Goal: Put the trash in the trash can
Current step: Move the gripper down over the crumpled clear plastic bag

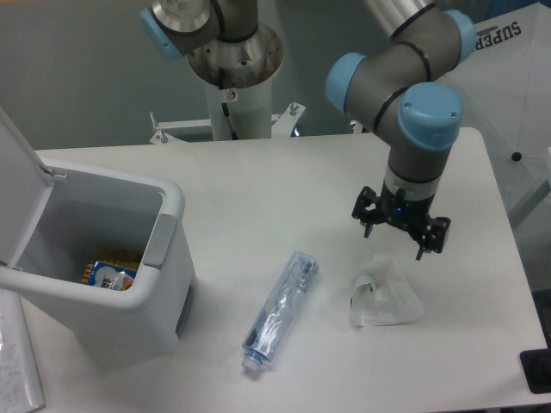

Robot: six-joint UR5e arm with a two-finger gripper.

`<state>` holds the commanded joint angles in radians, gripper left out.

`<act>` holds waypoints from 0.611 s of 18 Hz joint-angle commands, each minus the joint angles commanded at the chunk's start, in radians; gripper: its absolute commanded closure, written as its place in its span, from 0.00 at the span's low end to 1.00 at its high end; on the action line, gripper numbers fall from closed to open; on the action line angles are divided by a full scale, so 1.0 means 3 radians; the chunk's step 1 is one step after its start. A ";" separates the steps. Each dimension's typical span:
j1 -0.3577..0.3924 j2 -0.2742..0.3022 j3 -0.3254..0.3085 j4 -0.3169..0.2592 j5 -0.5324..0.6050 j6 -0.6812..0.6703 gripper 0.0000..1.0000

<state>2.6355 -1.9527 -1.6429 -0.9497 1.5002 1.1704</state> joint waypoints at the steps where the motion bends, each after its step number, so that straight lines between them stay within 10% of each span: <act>1: -0.0031 -0.0041 -0.0025 0.0092 -0.0005 0.0000 0.00; 4: -0.0052 -0.0102 -0.0153 0.0455 -0.0005 0.0005 0.00; 11: -0.0062 -0.0174 -0.0194 0.0476 0.0020 0.0010 0.00</act>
<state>2.6170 -2.0048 -1.7012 -0.8069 1.5063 1.1735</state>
